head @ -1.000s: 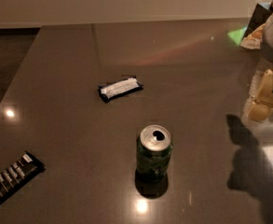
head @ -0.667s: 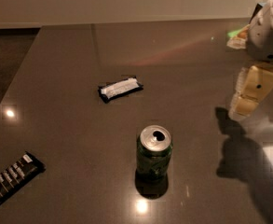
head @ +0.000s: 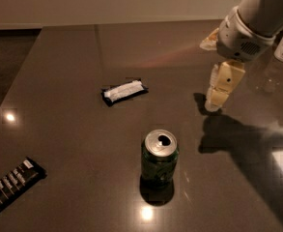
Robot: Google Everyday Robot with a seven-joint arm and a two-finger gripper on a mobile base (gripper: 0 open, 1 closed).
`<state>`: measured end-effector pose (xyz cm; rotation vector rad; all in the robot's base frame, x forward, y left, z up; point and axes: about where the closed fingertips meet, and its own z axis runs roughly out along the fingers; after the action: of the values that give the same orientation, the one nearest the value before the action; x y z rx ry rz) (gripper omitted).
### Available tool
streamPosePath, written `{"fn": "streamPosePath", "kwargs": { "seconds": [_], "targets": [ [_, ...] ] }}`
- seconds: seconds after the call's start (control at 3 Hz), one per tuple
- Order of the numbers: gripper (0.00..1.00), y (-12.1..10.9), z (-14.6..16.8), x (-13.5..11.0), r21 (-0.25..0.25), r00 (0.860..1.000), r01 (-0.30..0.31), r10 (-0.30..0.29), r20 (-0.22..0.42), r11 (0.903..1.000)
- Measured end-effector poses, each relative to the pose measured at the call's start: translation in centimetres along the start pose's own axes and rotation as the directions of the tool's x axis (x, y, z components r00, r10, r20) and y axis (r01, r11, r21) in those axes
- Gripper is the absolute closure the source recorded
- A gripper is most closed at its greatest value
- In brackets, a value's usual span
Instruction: Pick rxbar blueberry
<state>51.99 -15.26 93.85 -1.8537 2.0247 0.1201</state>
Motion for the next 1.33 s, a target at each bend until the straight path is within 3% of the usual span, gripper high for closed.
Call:
{"fn": "streamPosePath", "kwargs": {
  "seconds": [0.33,1.0,1.33],
  "targets": [
    [0.0,-2.1,3.3,-2.8,-0.032,0.995,0.067,-0.065,0.071,0.9972],
    [0.0,-3.3,9.1,-7.4,-0.128,0.978,0.167,-0.147,0.15,0.9776],
    [0.0,-3.6,11.1,-9.4,-0.169,0.966,0.212,-0.18,0.186,0.9627]
  ]
}}
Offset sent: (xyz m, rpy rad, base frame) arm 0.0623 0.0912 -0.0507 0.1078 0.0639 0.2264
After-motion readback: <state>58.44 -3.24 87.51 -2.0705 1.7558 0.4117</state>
